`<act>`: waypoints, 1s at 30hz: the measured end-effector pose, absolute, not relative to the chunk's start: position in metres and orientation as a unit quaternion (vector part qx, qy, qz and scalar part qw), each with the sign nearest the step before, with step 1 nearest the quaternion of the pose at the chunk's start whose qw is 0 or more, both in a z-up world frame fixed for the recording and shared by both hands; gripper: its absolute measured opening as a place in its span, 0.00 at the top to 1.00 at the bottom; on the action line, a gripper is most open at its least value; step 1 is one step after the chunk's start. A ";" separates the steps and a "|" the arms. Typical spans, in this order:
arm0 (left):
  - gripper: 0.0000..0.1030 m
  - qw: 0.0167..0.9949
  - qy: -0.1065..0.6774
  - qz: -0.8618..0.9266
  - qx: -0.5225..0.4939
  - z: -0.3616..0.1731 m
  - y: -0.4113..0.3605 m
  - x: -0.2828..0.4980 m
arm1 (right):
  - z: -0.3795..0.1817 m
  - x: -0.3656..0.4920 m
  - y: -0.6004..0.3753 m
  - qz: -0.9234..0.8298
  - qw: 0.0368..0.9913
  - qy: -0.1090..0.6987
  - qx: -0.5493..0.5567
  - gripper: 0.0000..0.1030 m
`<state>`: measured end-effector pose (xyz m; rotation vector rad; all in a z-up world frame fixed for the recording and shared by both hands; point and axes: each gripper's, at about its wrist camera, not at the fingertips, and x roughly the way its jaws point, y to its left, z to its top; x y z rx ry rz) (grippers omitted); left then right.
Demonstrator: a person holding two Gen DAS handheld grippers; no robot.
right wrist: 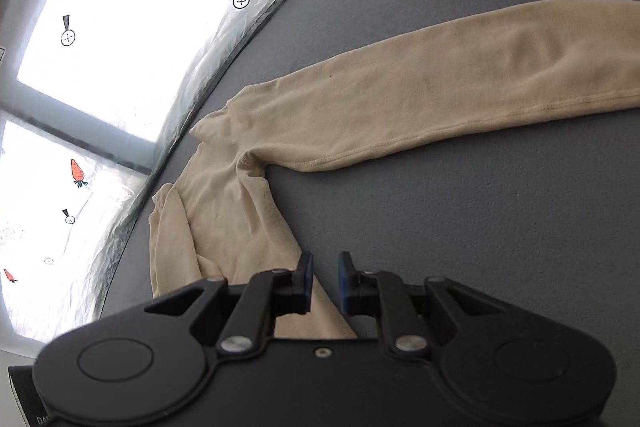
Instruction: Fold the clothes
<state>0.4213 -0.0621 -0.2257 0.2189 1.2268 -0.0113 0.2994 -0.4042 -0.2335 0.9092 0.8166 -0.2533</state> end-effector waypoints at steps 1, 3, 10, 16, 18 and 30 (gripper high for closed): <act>0.09 0.810 0.576 -0.005 0.107 -0.229 -0.065 0.424 | -0.233 0.300 -0.412 -0.134 0.816 0.380 0.415 0.80; 0.08 0.807 0.578 -0.005 0.117 -0.234 -0.074 0.427 | -0.230 0.297 -0.426 -0.168 0.830 0.374 0.379 0.75; 0.00 0.806 0.576 -0.001 0.139 -0.238 -0.080 0.435 | -0.220 0.278 -0.473 -0.299 0.850 0.323 0.289 0.60; 0.00 0.803 0.582 0.004 0.131 -0.240 -0.076 0.433 | -0.228 0.272 -0.496 -0.393 0.835 0.323 0.207 0.49; 0.00 0.802 0.583 0.004 0.129 -0.241 -0.075 0.433 | -0.231 0.269 -0.501 -0.413 0.829 0.329 0.187 0.48; 0.00 0.797 0.598 0.008 0.085 -0.246 -0.057 0.441 | -0.239 0.246 -0.524 -0.460 0.795 0.333 0.210 0.40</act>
